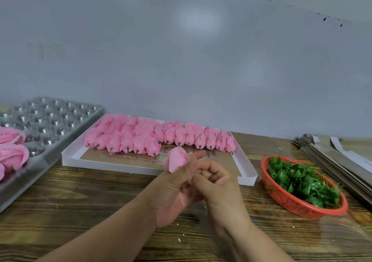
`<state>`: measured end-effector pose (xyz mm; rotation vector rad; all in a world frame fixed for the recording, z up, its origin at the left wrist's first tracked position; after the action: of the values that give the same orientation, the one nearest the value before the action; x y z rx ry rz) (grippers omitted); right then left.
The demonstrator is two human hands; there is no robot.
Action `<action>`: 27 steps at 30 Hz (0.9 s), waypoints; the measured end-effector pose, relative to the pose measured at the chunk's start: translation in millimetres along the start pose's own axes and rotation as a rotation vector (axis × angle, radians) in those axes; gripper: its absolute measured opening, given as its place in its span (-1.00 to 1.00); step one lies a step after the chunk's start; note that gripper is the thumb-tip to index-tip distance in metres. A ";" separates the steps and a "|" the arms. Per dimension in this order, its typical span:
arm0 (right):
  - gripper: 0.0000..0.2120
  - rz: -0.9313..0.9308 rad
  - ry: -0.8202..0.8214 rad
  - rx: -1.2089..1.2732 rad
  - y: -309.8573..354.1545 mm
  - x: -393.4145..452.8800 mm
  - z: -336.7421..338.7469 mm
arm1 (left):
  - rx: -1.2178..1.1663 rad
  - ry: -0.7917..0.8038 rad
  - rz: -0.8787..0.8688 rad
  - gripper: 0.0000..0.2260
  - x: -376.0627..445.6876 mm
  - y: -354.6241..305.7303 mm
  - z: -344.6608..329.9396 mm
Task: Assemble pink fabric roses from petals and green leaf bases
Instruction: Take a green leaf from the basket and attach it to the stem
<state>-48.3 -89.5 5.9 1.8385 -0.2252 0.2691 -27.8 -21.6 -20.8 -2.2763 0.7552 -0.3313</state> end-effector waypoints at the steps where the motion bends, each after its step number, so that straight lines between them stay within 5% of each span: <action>1: -0.91 -0.040 0.015 0.049 -3.2 0.1 -2.1 | 0.023 -0.023 -0.007 -0.34 -0.3 -2.5 2.7; 6: -0.73 -0.207 0.063 0.241 -17.7 0.6 -6.1 | 0.120 -0.073 -0.022 -0.81 -6.5 -11.4 1.6; 9: -0.76 -0.156 0.094 0.211 -16.0 0.6 -6.3 | 0.125 -0.091 -0.046 -0.85 -6.7 -14.8 -2.0; 15: -0.76 0.352 -0.021 -0.759 6.8 -6.4 -0.1 | 0.076 -0.250 -0.057 -0.73 -4.3 -7.6 1.0; 18: -0.78 0.491 -0.044 -0.964 16.0 -9.8 -2.6 | 0.077 -0.246 -0.066 -0.78 -4.5 -4.4 -1.9; 23: -0.78 0.300 0.023 -0.577 8.4 -2.7 -0.5 | 0.188 -0.206 -0.036 -0.60 -5.1 -6.3 1.4; 27: -0.87 0.067 0.165 -0.208 -5.2 2.6 -3.2 | 0.357 -0.106 -0.048 -0.71 -8.3 -15.3 -3.7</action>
<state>-44.5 -85.1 2.8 1.5958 -0.1930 0.4268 -29.5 -9.7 -7.7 -1.9601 0.5400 -0.3355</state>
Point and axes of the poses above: each hand's wrist, its own x-axis towards the middle knuckle, its own z-axis out of the back of the hand, y = z × x, the point moved 7 cm from there along x, towards the middle knuckle, and after that the axes turned 5 degrees about z, right-handed, at the moved point
